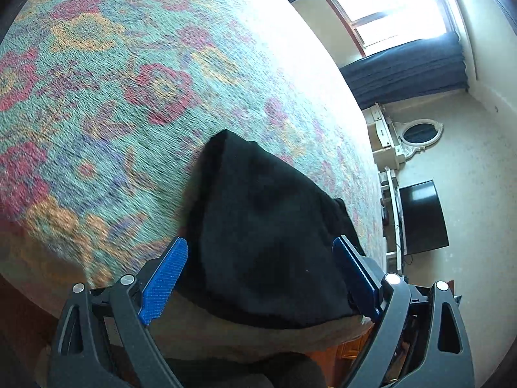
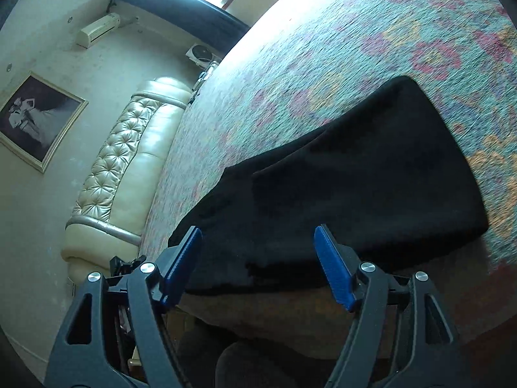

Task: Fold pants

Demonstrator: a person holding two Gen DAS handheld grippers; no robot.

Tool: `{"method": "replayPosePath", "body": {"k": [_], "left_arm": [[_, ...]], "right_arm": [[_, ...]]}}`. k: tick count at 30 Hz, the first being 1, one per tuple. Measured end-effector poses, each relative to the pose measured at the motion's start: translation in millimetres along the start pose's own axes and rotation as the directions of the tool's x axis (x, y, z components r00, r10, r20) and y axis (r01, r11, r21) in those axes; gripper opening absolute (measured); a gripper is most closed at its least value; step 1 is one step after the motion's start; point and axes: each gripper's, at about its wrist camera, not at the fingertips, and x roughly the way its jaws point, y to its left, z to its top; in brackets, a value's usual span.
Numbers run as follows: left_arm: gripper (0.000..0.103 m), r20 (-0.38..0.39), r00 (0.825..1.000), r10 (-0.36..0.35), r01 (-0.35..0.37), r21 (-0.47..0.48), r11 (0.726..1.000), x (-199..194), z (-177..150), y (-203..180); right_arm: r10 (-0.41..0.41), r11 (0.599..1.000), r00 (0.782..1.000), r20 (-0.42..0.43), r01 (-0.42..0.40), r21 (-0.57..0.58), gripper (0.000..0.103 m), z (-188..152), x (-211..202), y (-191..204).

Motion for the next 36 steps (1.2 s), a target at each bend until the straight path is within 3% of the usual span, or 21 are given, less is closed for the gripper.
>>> {"method": "replayPosePath", "body": {"k": [5,8,10,12,14,17,22,27,31,36], "left_arm": [[0.089,-0.1,0.993,-0.06,0.058,-0.023,0.998,28,17,22],[0.088,-0.113,0.987,-0.113,0.114,-0.003,0.994,36,19,22],[0.077,-0.118,0.982,-0.15,0.149,-0.014,0.989,39,17,22],[0.056,-0.145,0.974,-0.176,0.173,-0.036,0.984,49,14,23],[0.027,-0.171,0.973,-0.155,0.146,-0.068,0.987,61,10,27],[0.018,-0.161,0.968,-0.193,0.174,-0.125,0.977,67,10,34],[0.015,-0.141,0.976,-0.166,0.157,-0.073,0.985,59,10,18],[0.014,-0.095,0.982,-0.165,0.168,0.018,0.986,36,11,-28],[0.014,-0.072,0.99,-0.118,0.128,0.154,0.98,23,9,-91],[0.014,-0.087,0.992,-0.093,0.117,0.341,0.933,24,-10,-182]], "right_arm": [[-0.019,0.999,0.997,-0.081,0.016,-0.037,0.072,-18,23,11],[-0.044,0.998,0.992,-0.119,0.038,-0.055,0.072,-25,33,12],[-0.043,0.998,0.988,-0.146,0.035,-0.054,0.072,-29,39,11],[-0.045,0.998,0.986,-0.158,0.036,-0.058,0.072,-31,42,12],[-0.048,0.997,0.985,-0.163,0.037,-0.07,0.072,-34,44,17],[-0.059,0.995,0.984,-0.169,0.045,-0.087,0.073,-36,48,23],[-0.078,0.99,0.988,-0.133,0.061,-0.125,0.073,-36,47,33],[-0.101,0.986,0.989,-0.11,0.084,-0.147,0.073,-33,45,35],[-0.11,0.988,0.989,-0.095,0.098,-0.123,0.073,-30,44,30],[-0.095,0.992,0.994,-0.054,0.091,-0.084,0.073,-26,38,26]]}}
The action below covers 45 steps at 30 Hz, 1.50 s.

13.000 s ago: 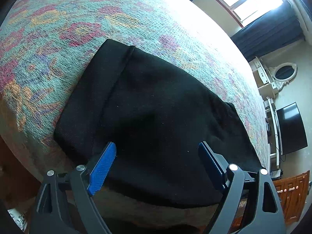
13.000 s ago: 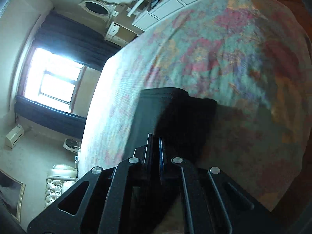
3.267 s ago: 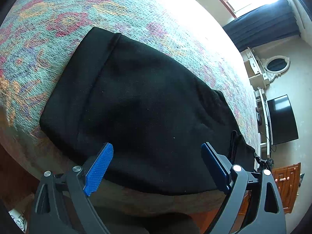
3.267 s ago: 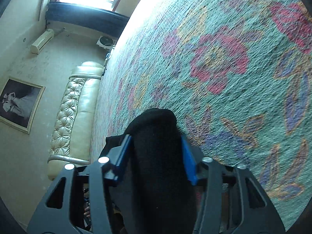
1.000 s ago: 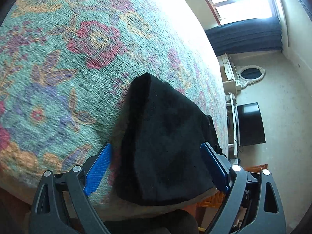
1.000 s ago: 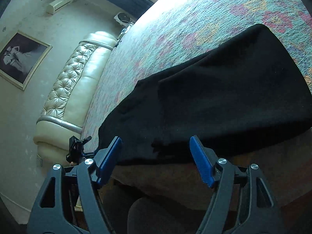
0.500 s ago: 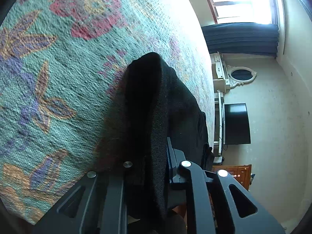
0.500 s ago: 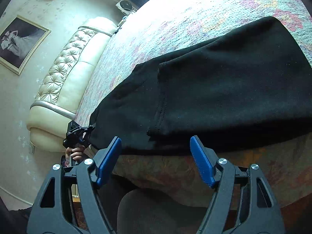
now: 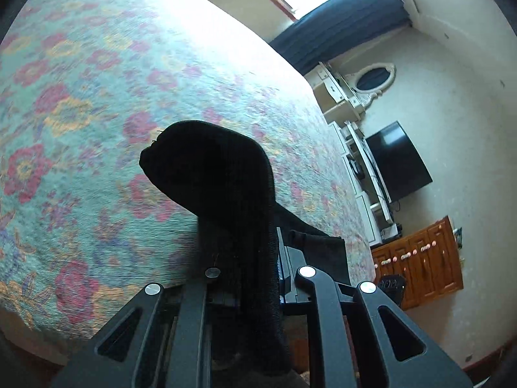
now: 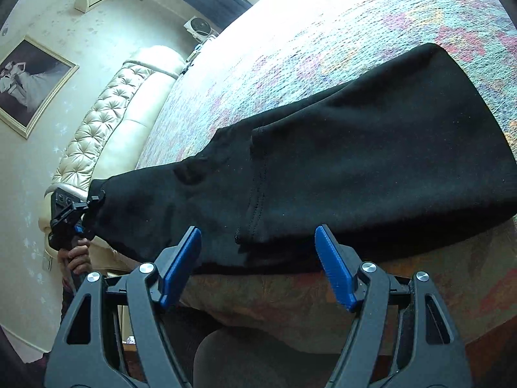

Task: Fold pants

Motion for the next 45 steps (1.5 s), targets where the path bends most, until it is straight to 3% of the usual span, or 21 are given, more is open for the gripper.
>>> {"method": "replayPosePath", "body": {"k": [4,7,11,19,22,23,26,31,33,36,40,45], "left_arm": [[0.014,-0.06,0.998,0.007,0.002,0.146,0.989,29,-3,-72],[0.014,-0.116,0.993,0.029,0.002,0.26,0.966,73,-12,-128],[0.014,-0.194,0.978,0.075,-0.006,0.332,0.943,143,-36,-165],[0.015,-0.312,0.925,0.216,-0.106,0.334,0.937,259,-85,-163],[0.019,-0.332,0.908,0.258,-0.147,0.323,0.935,284,-98,-162],[0.025,-0.33,0.908,0.257,-0.15,0.316,0.937,287,-101,-162],[0.042,-0.335,0.922,0.196,-0.107,0.265,0.958,282,-105,-163],[0.047,-0.287,0.954,0.083,-0.024,0.204,0.979,233,-105,-165],[0.072,-0.226,0.972,0.057,-0.013,0.191,0.981,202,-106,-158],[0.073,-0.15,0.988,0.04,-0.022,0.12,0.993,160,-111,-125],[0.075,-0.113,0.992,0.055,-0.058,-0.015,0.998,127,-120,-63],[0.079,-0.112,0.994,0.012,-0.042,-0.264,0.964,111,-131,9]], "right_arm": [[0.005,1.0,1.0,0.031,-0.005,0.006,0.073,1,-5,-1],[-0.002,1.0,0.998,0.055,0.002,0.001,0.073,2,-10,-2],[-0.002,0.999,0.994,0.111,-0.003,0.046,0.073,4,-21,-10],[-0.045,0.985,0.984,0.174,0.015,0.17,0.073,6,-35,-40],[-0.044,0.982,0.983,0.177,0.011,0.186,0.073,6,-36,-46],[-0.043,0.982,0.983,0.178,0.009,0.189,0.073,6,-36,-48],[-0.046,0.98,0.983,0.18,0.01,0.199,0.074,6,-37,-54],[0.01,0.967,0.986,0.166,-0.052,0.249,0.074,6,-41,-68],[0.025,0.966,0.988,0.153,-0.063,0.25,0.074,11,-41,-73],[0.004,0.978,0.988,0.154,-0.036,0.205,0.074,25,-44,-74],[0.053,0.976,0.995,0.089,-0.071,0.206,0.074,42,-30,-80],[0.049,0.985,0.997,-0.052,-0.039,0.17,0.074,49,0,-67]]}}
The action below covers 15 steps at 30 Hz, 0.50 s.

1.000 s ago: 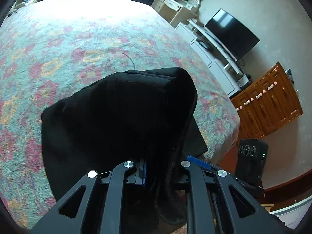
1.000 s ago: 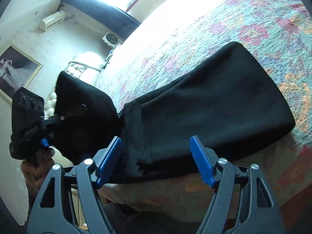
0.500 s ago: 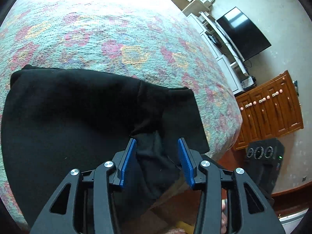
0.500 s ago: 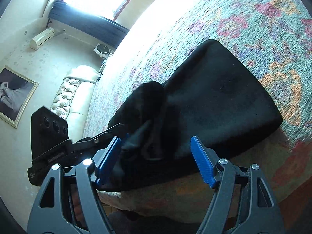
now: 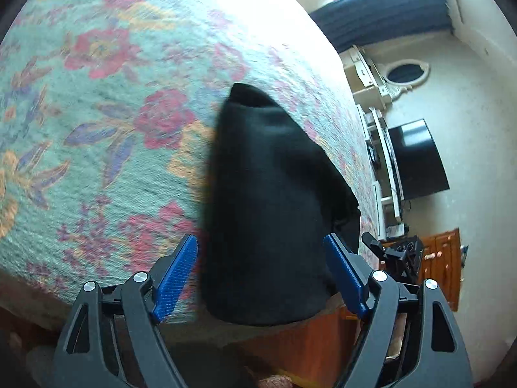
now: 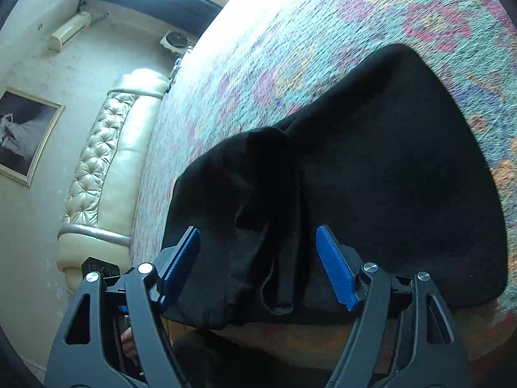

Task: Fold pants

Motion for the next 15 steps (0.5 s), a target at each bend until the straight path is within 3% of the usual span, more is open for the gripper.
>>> {"method": "replayPosePath", "body": {"k": [2,4,5,7,12,15], "left_arm": [[0.079,-0.019,1.0,-0.02,0.019,-0.054,0.998,2,1,16],[0.084,-0.048,0.998,-0.04,0.036,-0.098,0.995,7,0,28],[0.086,-0.063,0.996,-0.06,0.052,-0.122,0.991,9,-1,33],[0.086,-0.078,0.99,-0.113,0.097,-0.184,0.978,14,-3,46],[0.087,-0.012,0.972,-0.235,0.22,-0.307,0.926,9,-6,68],[0.087,-0.018,0.967,-0.253,0.232,-0.339,0.912,4,-5,70]], "right_arm": [[-0.019,0.999,0.999,-0.044,0.018,-0.028,0.068,-3,11,7],[-0.038,0.998,0.996,-0.083,0.034,-0.054,0.031,-6,21,12],[-0.037,0.998,0.993,-0.109,0.03,-0.058,0.021,-7,26,13],[-0.053,0.996,0.99,-0.131,0.044,-0.074,0.016,-11,34,17],[-0.038,0.994,0.997,-0.073,0.03,-0.107,0.014,-6,13,37],[-0.019,0.991,1.0,-0.021,0.016,-0.133,0.013,3,-13,46]]}}
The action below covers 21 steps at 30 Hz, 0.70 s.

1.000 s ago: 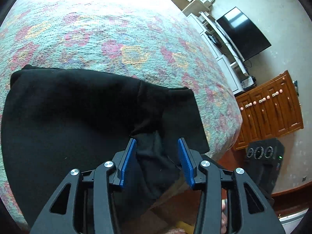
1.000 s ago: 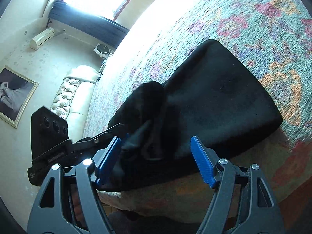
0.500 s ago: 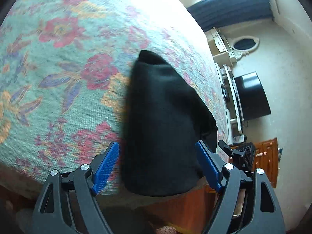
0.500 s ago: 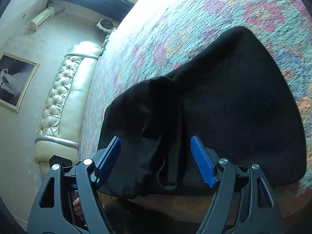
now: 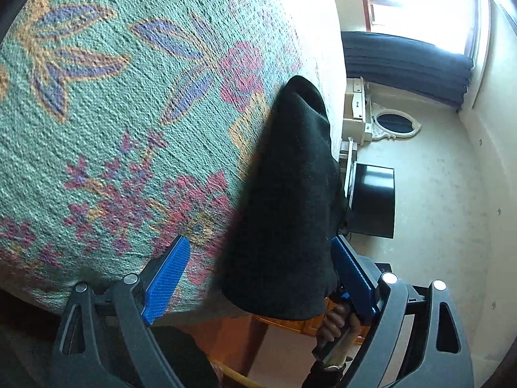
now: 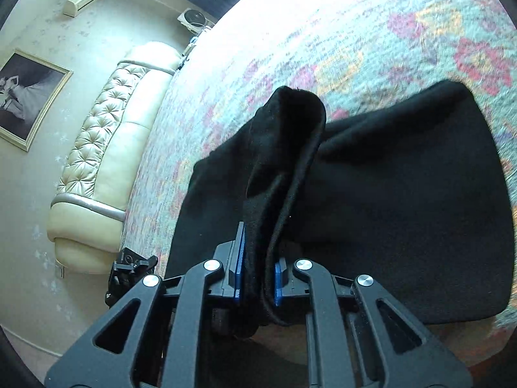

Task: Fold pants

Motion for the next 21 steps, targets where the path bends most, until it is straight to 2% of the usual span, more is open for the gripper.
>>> {"method": "replayPosePath", "body": {"k": [5,12,16,21], "left_arm": [[0.087,0.014,1.0,0.014,-0.015,0.037,0.999,1,-3,-16],[0.087,-0.005,0.999,0.038,-0.037,0.158,0.987,20,-11,-55],[0.087,-0.023,0.998,0.061,-0.054,0.217,0.975,36,-17,-69],[0.087,-0.014,0.993,0.118,-0.111,0.258,0.96,42,-21,-57]], "right_arm": [[-0.042,0.998,0.997,0.063,0.044,-0.034,0.012,12,-42,-1],[-0.127,0.992,0.987,0.095,0.128,-0.008,0.01,24,-83,-38],[-0.123,0.992,0.989,0.087,0.12,0.043,0.009,24,-85,-72],[-0.116,0.989,0.991,0.064,0.108,0.105,0.009,15,-67,-110]]}}
